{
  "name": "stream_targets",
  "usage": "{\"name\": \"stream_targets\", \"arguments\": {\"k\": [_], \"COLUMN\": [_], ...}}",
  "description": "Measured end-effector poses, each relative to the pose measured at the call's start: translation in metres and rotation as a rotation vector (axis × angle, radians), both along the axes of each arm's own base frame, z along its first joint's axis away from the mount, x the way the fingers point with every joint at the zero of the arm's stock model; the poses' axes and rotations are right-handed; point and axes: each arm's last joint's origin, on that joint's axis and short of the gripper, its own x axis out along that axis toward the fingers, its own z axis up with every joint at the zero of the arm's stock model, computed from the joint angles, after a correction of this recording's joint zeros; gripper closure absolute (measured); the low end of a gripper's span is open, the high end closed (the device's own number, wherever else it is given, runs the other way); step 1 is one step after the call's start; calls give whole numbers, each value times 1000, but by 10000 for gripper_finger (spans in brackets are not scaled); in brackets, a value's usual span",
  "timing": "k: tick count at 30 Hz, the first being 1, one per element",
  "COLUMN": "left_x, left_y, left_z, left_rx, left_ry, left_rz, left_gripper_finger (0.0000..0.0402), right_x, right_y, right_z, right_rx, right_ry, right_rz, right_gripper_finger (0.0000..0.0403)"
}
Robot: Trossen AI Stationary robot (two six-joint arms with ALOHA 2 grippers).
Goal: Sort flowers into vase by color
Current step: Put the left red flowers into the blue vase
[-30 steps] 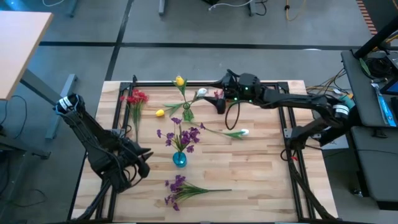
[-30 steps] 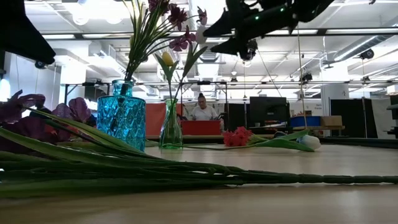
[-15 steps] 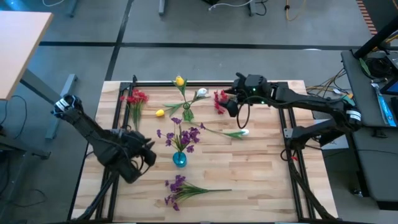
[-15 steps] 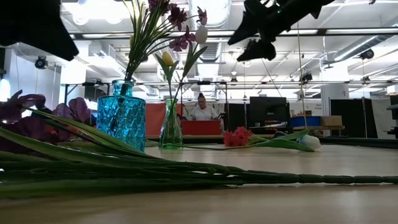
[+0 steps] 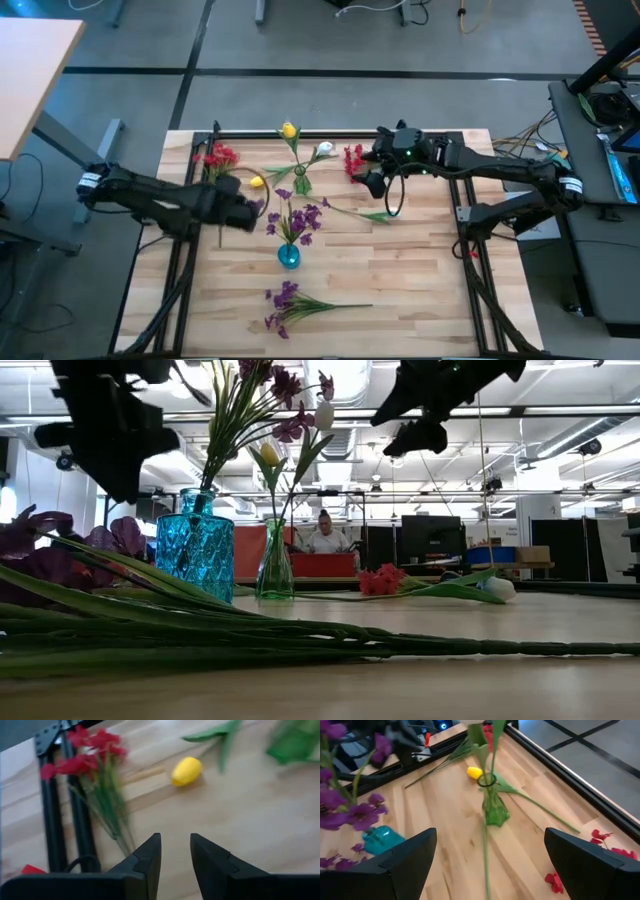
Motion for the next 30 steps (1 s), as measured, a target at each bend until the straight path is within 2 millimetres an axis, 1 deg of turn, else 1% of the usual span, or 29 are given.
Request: {"name": "stream_targets", "arguments": {"k": [3,7,11,13,18,23,26,30], "left_x": [0,-1,-3,-4,-11,-32,-40,-46], "left_y": [15,29,43,52,74,90,93,94], "left_z": [0,-1,-8,-15,-42,-63,-71,-81], "left_rx": [-6,-52,-97,-136,-229,-271,-291,-311], "left_ry": [19,49,72,80,68,127,150,161], "left_rz": [59,103,125,140,152,269,313,320], "left_gripper_finger": [323,326,326,326,326,325,314,268], "right_x": [-1,-3,-4,-4,-3,-3,-3,-3], "right_y": [6,15,24,29,35,37,37,37], "right_z": [2,6,9,10,11,11,11,11], "right_rx": [-3,-10,-15,-16,-17,-16,-15,-15], "right_ry": [-1,-7,-19,-25,-28,-28,-29,-29], "right_rz": [22,55,89,105,131,135,134,134], "right_gripper_finger": [41,41,41,41,41,41,41,41]}}
